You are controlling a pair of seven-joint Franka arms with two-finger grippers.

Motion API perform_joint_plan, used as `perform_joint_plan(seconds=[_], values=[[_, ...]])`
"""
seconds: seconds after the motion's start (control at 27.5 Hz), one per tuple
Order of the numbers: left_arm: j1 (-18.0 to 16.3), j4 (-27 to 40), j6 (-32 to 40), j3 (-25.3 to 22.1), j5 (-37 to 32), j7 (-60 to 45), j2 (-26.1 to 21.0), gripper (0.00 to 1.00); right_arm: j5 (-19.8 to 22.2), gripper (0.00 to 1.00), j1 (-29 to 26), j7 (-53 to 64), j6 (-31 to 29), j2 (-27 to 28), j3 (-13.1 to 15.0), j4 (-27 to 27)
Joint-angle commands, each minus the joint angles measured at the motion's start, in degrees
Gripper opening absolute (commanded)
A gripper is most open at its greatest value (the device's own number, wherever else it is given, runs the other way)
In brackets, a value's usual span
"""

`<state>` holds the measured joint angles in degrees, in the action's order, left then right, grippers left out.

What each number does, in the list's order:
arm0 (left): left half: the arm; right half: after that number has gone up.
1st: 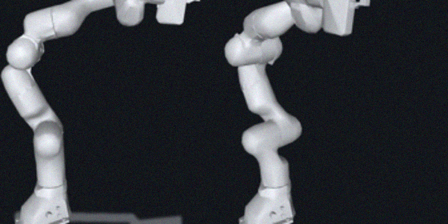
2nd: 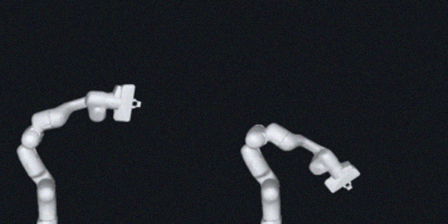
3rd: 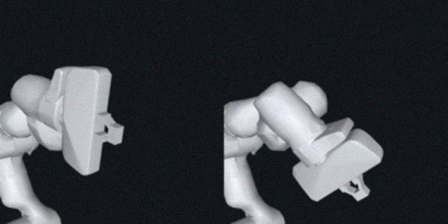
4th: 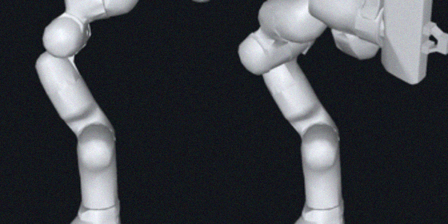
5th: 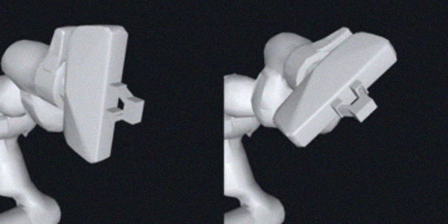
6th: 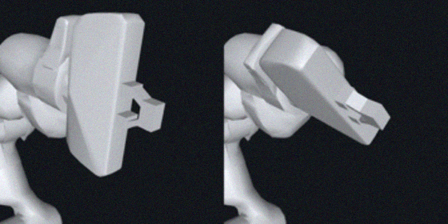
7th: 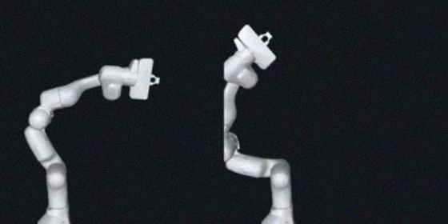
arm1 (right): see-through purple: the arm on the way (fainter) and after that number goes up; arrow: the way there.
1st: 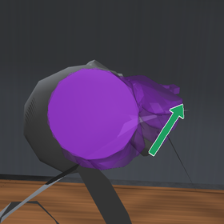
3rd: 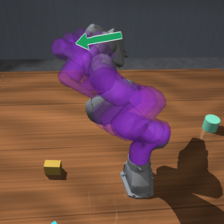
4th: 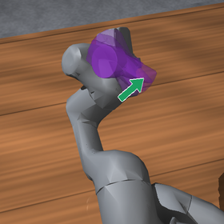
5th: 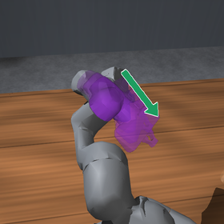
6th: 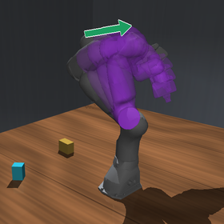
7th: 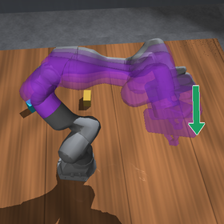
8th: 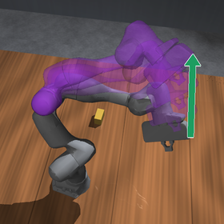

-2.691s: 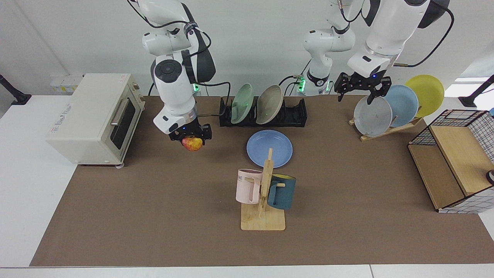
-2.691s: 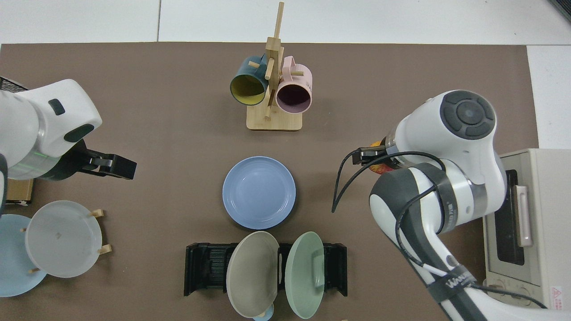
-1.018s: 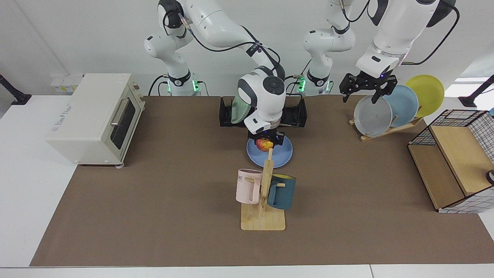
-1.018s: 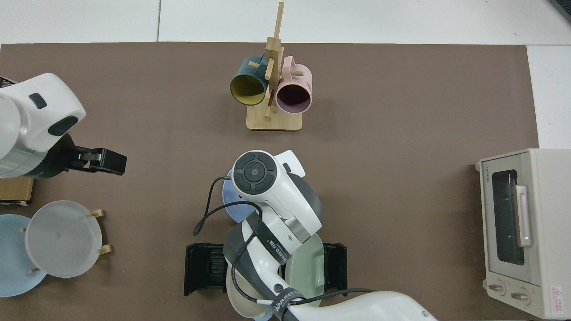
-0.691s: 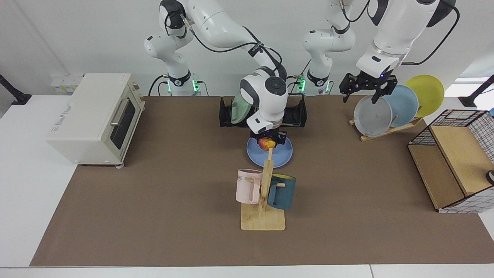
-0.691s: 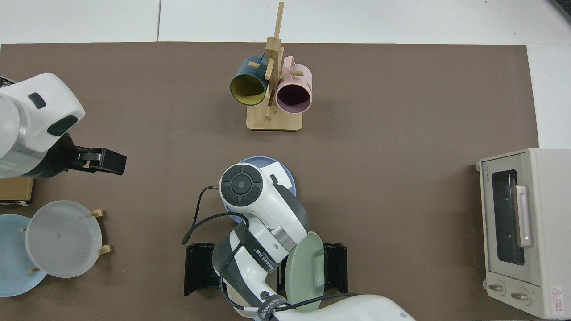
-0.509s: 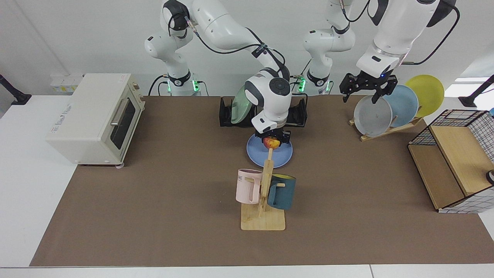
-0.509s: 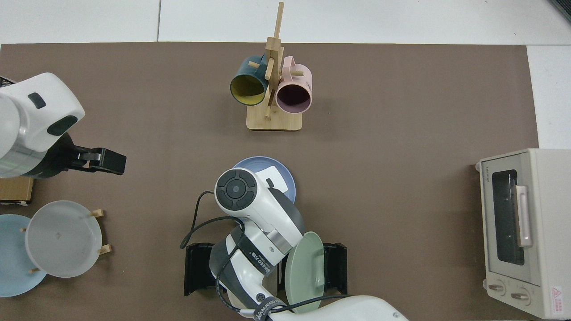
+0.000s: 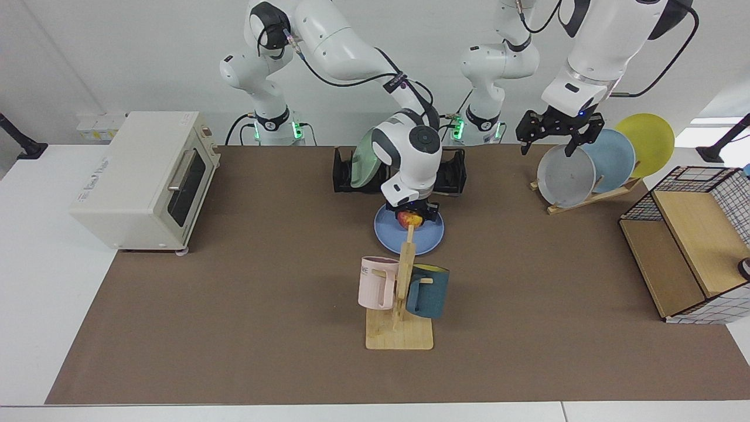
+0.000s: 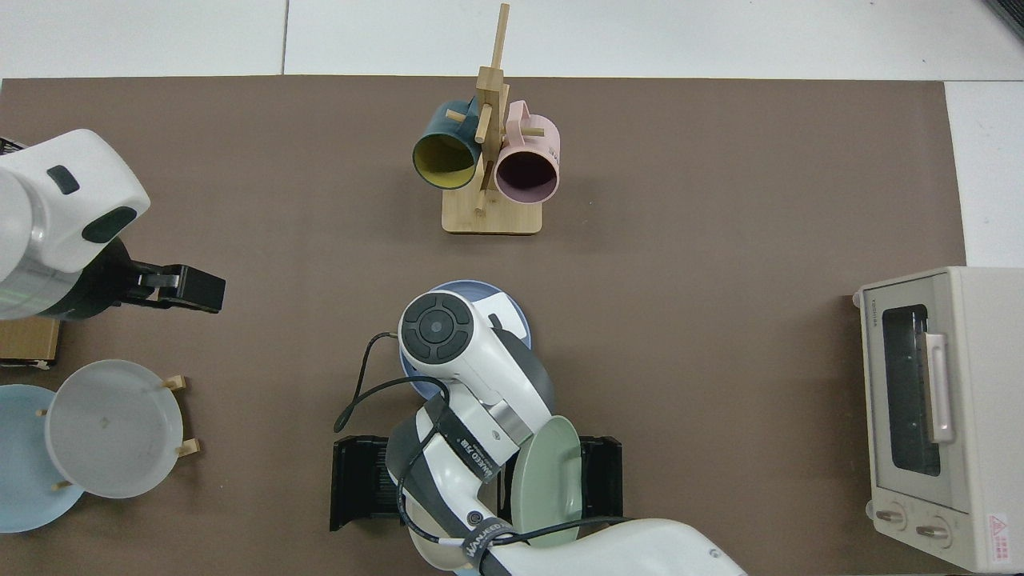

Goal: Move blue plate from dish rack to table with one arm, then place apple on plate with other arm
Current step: 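Carry the apple with the right gripper over the blue plate, then lower the apple onto the blue plate and open the right gripper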

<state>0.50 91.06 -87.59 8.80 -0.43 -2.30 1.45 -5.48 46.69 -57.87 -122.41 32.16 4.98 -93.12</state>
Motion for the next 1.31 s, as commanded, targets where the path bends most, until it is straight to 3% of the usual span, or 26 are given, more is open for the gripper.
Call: perform_joint_plan(seconds=[0.0,0.44,0.73,1.02,1.27], values=[[-0.06,-0.7,0.93,-0.19,0.69,-0.52,0.31,1.0,-0.59,1.0,-1.07,-1.55,0.94,-1.04,-0.4,-0.57],[-0.06,-0.7,1.1,-0.19,0.69,-0.52,0.75,1.0,-2.61,1.0,-1.33,-1.55,4.98,-6.75,0.38,0.66],[-0.15,-0.79,1.1,-0.19,0.69,-0.52,0.83,1.0,-2.17,1.0,-5.72,5.21,5.33,-12.38,0.47,-0.74],[-0.15,-0.71,1.28,-0.19,0.69,-0.52,1.27,1.0,-1.99,1.0,-12.49,17.86,5.42,-18.7,0.47,-6.54],[-0.06,-0.71,1.37,-0.19,0.78,-0.52,1.54,1.0,-1.11,1.0,-18.46,27.27,4.98,-26.08,0.47,-16.56]])
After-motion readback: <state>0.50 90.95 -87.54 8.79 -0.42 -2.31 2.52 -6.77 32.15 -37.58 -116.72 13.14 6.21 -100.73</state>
